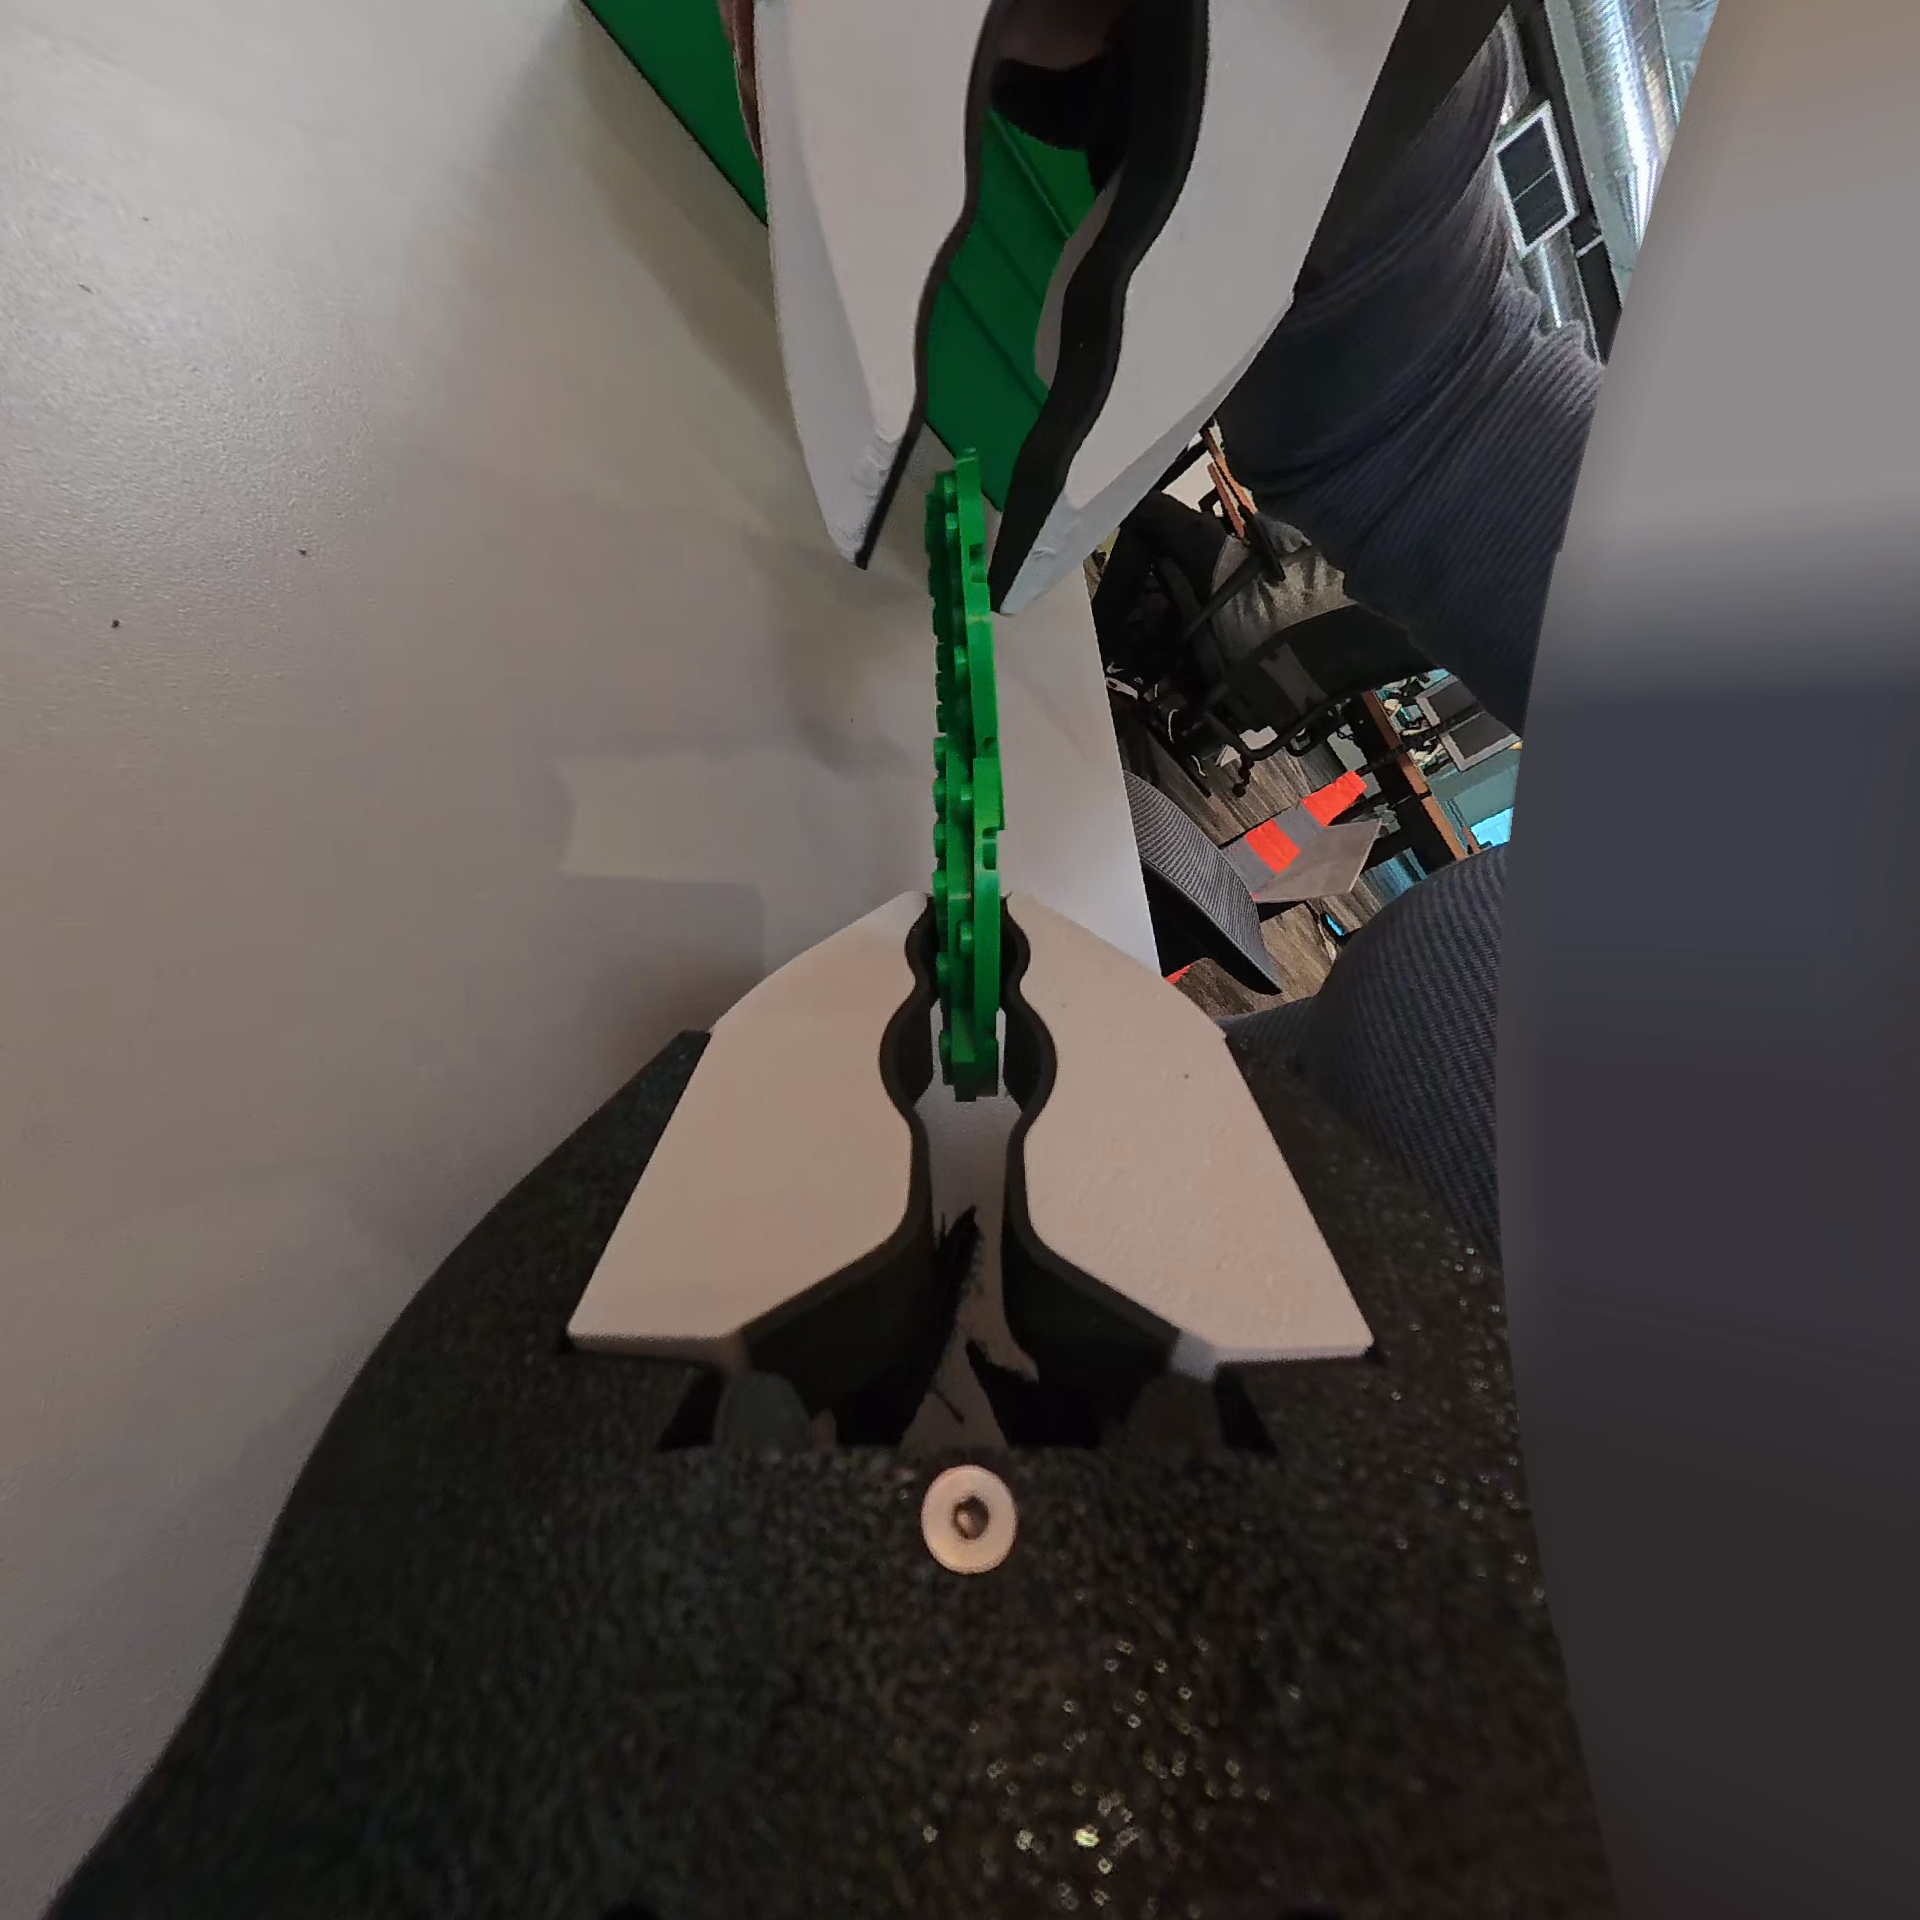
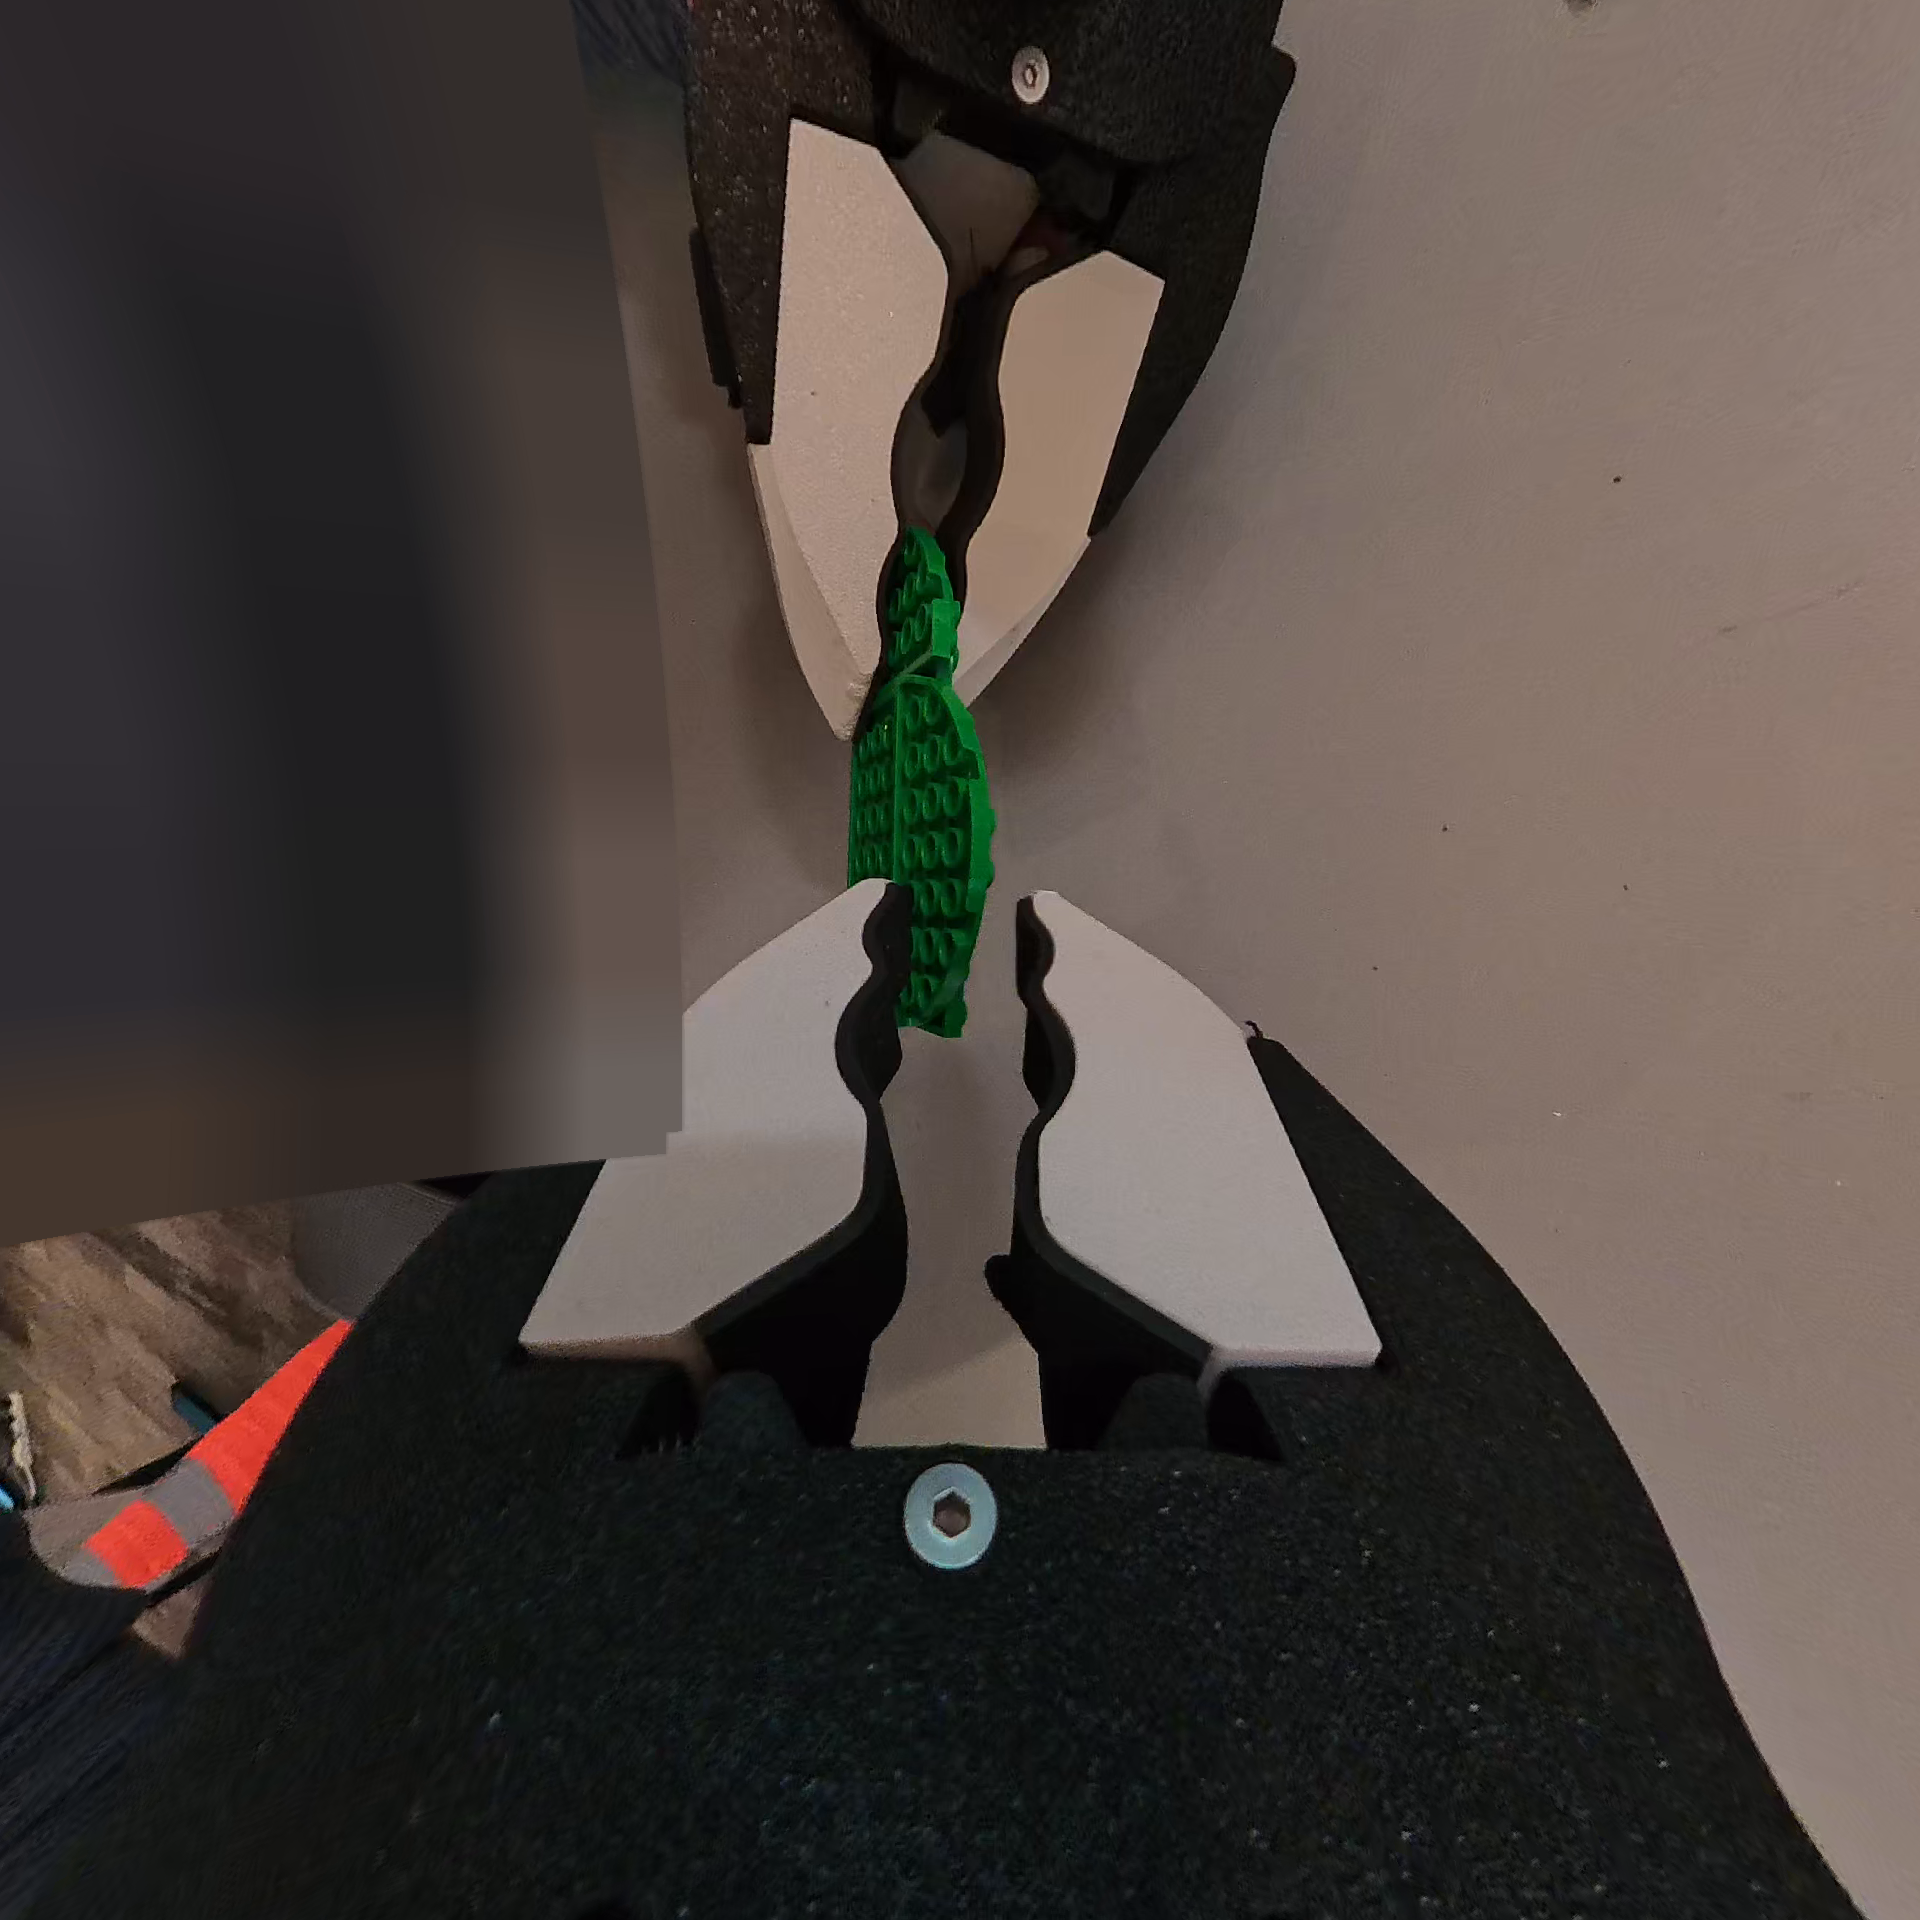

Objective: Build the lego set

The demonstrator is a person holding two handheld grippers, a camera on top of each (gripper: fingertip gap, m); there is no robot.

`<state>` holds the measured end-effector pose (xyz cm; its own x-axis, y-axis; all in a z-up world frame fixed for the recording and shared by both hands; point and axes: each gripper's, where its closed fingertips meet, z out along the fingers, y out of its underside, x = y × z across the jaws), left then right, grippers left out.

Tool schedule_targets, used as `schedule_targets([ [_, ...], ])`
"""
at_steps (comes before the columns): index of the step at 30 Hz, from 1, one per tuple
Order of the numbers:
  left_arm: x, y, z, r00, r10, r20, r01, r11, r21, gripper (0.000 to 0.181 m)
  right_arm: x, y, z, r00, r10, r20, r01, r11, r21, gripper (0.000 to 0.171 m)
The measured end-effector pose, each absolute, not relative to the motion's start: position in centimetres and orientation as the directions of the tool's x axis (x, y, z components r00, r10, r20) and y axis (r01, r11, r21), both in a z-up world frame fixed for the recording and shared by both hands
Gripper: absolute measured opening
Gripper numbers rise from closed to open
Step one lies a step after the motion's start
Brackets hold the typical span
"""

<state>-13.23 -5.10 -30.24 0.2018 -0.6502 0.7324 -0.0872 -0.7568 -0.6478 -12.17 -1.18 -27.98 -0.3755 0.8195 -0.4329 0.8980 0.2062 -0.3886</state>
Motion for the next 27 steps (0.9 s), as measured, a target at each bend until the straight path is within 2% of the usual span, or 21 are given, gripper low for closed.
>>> schedule_targets([
  [5, -13.2, -5.2, -30.1, 0.196, -0.657, 0.728, -0.085, -0.751, -0.655, 0.008, -12.2, -1.2, -27.9, -0.358, 0.822, -0.443, 0.900, 0.177, -0.399, 0.023],
  [10, -13.3, -5.2, -29.9, 0.194, -0.679, 0.708, -0.080, -0.730, -0.678, 0.008, -12.3, -1.9, -27.7, -0.314, 0.786, -0.532, 0.897, 0.063, -0.437, 0.030],
  [17, -13.3, -5.2, -29.8, 0.197, -0.689, 0.698, -0.075, -0.720, -0.690, 0.008, -12.0, -2.7, -27.2, -0.297, 0.700, -0.650, 0.861, -0.097, -0.499, 0.017],
  [21, -13.4, -5.2, -29.7, 0.195, -0.688, 0.699, -0.064, -0.720, -0.691, 0.008, -11.7, -2.6, -27.6, -0.268, 0.697, -0.665, 0.865, -0.131, -0.485, 0.020],
  [27, -13.5, -5.1, -29.6, 0.191, -0.685, 0.703, -0.058, -0.723, -0.689, 0.008, -11.8, -2.5, -27.2, -0.267, 0.677, -0.686, 0.843, -0.180, -0.506, 0.011],
])
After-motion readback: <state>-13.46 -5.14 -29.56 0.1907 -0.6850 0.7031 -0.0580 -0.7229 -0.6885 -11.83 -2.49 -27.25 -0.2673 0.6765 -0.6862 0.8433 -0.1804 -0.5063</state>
